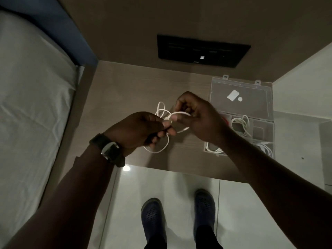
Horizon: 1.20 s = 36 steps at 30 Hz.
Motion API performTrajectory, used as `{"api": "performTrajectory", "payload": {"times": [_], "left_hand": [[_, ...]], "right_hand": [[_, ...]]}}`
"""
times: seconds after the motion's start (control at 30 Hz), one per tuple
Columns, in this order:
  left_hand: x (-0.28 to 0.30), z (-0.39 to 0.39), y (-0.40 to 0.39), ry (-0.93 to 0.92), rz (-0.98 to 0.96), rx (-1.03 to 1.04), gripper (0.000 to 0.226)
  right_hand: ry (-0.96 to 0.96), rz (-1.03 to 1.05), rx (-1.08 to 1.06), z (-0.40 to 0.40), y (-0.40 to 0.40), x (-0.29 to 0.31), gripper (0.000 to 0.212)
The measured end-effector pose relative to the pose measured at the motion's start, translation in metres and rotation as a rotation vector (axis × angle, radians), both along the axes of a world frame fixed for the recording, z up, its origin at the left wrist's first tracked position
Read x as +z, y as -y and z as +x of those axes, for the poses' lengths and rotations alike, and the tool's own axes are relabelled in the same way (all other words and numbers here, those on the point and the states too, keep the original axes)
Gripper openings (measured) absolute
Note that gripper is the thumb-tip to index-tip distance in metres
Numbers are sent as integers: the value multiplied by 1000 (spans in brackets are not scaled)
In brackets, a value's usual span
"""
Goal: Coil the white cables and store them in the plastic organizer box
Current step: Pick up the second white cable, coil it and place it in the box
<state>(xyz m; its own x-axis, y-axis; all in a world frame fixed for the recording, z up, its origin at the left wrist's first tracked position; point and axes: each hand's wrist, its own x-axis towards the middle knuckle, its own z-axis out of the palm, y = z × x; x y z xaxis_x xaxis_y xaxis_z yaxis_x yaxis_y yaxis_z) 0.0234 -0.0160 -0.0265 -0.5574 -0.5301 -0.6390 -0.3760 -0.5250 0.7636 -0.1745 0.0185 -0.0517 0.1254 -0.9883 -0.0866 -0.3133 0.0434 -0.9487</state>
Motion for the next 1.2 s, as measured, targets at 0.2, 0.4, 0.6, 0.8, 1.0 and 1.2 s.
{"api": "performTrajectory", "payload": {"times": [0.2,0.4,0.6,0.8,1.0,1.2], "left_hand": [[1,7,-22,-293,254,60,43],[4,0,-21,-720,445,417,27],[1,3,0,-901,253,919,29],[-7,-2,-18,-179,-436,515,26],[3,-25,-52,-336,81,281,38],[22,-24,-41,-933,506,485,42]], "right_hand": [[82,-32,103,-1,1,7,7],[65,-57,-5,4,-6,-2,13],[-8,148,222,18,-49,-10,19],[-346,-220,351,-5,-33,36,17],[-275,-390,38,-21,3,38,22],[32,-81,-4,4,-23,0,18]]}}
